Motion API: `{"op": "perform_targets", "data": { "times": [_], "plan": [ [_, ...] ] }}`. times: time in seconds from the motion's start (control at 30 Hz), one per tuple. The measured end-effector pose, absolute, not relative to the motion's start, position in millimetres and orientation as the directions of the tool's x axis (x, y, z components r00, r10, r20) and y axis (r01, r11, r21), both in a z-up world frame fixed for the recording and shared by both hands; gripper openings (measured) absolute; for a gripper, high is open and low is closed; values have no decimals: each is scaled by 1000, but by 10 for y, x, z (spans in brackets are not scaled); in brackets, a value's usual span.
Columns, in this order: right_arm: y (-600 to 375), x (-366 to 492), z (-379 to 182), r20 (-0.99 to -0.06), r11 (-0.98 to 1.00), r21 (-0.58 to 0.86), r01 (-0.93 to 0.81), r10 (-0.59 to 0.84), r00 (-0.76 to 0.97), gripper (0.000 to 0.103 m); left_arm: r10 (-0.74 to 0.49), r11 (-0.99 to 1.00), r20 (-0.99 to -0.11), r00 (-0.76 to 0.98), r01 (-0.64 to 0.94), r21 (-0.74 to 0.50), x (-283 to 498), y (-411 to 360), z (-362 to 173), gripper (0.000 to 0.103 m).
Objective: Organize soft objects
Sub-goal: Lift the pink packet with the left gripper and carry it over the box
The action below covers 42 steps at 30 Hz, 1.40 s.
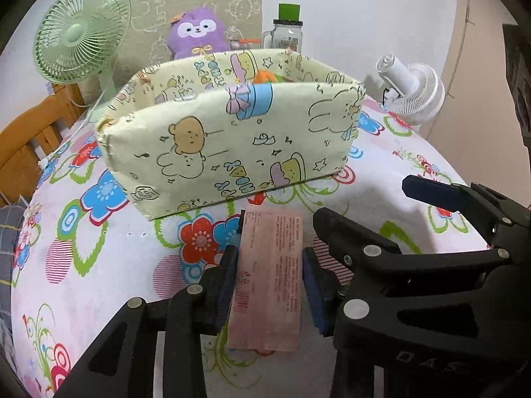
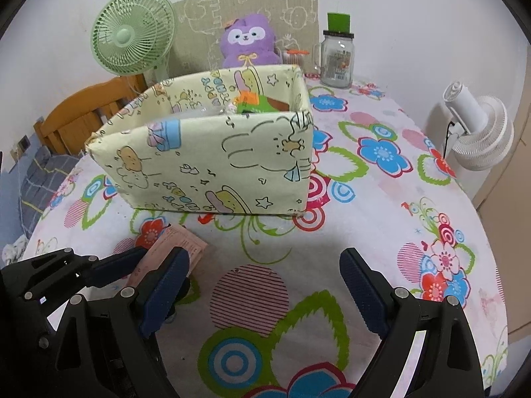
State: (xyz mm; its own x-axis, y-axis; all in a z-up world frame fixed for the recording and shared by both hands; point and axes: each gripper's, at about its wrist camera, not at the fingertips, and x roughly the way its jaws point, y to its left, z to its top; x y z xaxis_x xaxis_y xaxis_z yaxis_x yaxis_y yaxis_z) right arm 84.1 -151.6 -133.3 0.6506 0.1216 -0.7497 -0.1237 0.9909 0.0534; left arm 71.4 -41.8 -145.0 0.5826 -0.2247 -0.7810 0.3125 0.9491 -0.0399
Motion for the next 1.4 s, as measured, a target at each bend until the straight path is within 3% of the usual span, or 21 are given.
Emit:
{"op": "perform_targets", "data": {
  "times": [1.4],
  "plan": [
    [-1475,501,-253,-585,990,51,-133,138,799,94,-223,960,-611,759,278,-5,391,-374,-399,40]
  ]
}}
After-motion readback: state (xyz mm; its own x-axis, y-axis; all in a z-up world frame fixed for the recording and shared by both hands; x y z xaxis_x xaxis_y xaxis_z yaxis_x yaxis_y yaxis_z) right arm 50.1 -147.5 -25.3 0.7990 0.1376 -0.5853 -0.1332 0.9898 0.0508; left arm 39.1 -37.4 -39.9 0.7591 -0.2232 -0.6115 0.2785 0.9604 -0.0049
